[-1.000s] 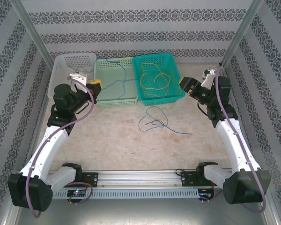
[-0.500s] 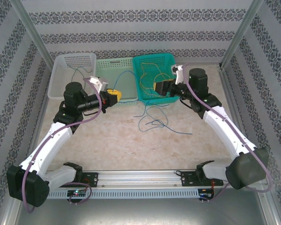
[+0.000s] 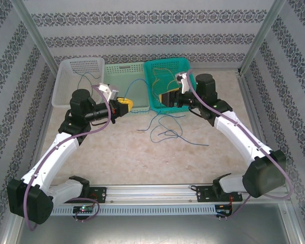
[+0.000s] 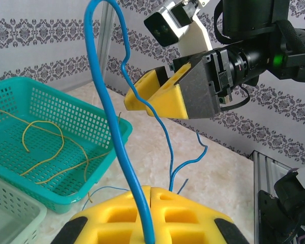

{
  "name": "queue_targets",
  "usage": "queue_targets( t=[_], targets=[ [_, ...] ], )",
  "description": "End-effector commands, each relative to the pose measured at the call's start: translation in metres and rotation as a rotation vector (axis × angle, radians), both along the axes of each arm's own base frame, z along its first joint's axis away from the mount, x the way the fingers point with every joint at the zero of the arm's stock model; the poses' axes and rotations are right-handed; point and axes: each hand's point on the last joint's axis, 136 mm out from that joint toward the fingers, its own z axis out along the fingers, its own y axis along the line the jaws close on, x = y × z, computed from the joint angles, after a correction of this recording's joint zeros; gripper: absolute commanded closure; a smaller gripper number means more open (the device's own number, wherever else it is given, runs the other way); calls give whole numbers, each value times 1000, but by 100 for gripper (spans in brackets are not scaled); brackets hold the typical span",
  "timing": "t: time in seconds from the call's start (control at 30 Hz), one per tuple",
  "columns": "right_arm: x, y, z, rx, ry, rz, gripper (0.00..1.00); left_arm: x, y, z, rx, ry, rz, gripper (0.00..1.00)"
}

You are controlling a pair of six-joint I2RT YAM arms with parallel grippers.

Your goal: Untangle the cables

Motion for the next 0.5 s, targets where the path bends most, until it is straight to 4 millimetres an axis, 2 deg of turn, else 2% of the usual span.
queue_targets(
  t=[0.0, 0.23, 0.47],
  targets=[
    [-7, -2, 15, 2, -70, 9, 33, -1, -3, 9, -2, -41, -12, 100],
    [-10, -15, 29, 33, -93, -32, 32, 1, -3, 5, 2, -38, -4, 100],
    [-11, -16, 32, 57, -86, -23, 32, 0, -2, 5, 8, -40, 5, 100]
  ],
)
